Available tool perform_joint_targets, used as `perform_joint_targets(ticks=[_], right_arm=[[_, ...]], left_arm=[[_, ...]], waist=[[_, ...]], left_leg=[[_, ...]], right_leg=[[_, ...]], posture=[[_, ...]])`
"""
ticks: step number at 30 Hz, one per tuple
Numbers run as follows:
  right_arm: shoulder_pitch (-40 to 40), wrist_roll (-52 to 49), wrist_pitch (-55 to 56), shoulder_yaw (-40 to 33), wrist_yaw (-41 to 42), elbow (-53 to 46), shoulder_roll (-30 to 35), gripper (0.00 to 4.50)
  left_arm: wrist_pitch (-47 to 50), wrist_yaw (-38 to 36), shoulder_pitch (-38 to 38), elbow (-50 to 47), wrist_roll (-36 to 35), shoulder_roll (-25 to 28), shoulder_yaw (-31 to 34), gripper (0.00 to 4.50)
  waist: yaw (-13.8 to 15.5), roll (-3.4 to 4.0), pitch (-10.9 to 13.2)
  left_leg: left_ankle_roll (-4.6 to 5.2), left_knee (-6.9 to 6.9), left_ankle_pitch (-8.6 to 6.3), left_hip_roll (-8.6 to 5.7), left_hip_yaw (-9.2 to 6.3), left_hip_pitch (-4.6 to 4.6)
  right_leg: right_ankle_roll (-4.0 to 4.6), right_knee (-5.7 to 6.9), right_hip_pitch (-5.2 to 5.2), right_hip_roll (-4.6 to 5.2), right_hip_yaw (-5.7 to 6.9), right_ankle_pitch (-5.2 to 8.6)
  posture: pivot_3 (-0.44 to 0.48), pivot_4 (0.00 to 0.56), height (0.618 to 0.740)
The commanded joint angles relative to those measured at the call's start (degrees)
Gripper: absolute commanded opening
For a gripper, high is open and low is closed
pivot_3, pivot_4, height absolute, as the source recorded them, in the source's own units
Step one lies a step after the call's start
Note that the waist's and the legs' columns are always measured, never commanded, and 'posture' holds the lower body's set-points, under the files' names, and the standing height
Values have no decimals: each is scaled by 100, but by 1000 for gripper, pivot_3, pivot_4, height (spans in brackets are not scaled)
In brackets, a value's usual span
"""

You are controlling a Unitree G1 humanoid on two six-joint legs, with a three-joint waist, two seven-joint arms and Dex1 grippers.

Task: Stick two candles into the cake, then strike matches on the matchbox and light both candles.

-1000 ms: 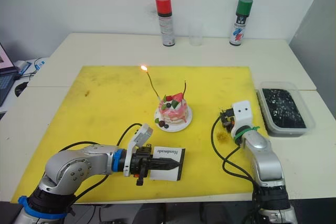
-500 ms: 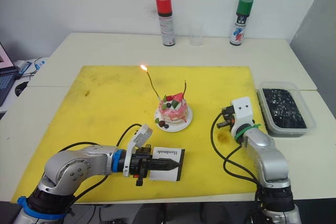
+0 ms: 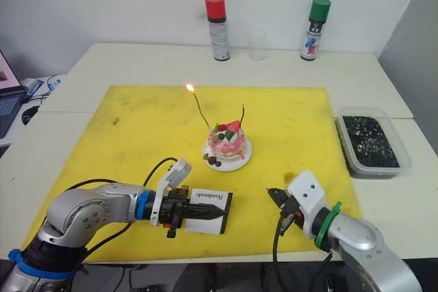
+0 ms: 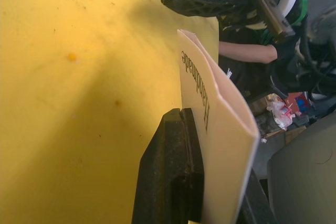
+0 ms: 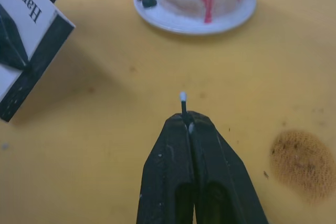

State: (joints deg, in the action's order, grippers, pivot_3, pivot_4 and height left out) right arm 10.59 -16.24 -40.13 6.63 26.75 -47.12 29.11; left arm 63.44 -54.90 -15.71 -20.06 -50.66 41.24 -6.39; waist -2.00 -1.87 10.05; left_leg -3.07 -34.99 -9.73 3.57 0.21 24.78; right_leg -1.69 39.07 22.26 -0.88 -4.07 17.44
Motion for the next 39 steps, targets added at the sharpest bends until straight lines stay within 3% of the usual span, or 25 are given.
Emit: perform_joint_targets(ticks=[1, 5, 8, 11, 39], right_arm=[[124, 463, 852, 349, -96, 427, -66, 43], [179, 650, 1310, 468, -85, 973, -153, 43], [114, 678, 1442, 491, -34, 1151, -208, 605], [111, 718, 1630, 530, 46, 1173, -188, 1586], [487, 876, 1965, 369, -320, 1517, -795, 1586]], left_arm=[[21, -105, -97, -78, -85, 34, 38, 0], [51, -111, -93, -111, -85, 43, 38, 0], [90, -117, -60, -160, -101, 70, 51, 0], [120, -115, -33, -185, -105, 88, 81, 0], [159, -116, -62, -225, -140, 120, 95, 0]], waist=[[2, -1, 0], [9, -1, 0], [9, -3, -1], [10, -2, -1], [20, -7, -5]], left_leg=[[0, -1, 0, -1, 3, 0], [0, -2, 0, -6, 10, 1], [0, 0, 0, 0, 1, 1], [0, 1, 0, 3, -5, 1], [0, -2, 0, -2, -1, 1]], right_leg=[[5, 0, 0, 3, -2, 3], [4, -2, -1, 8, -4, 2], [-15, 0, -2, 1, 2, -9], [-14, 3, -1, -3, 6, -8], [-14, 4, -5, 3, 2, -9]], posture=[[0, 150, 740], [0, 150, 740], [0, 150, 740], [0, 150, 740], [0, 150, 740]])
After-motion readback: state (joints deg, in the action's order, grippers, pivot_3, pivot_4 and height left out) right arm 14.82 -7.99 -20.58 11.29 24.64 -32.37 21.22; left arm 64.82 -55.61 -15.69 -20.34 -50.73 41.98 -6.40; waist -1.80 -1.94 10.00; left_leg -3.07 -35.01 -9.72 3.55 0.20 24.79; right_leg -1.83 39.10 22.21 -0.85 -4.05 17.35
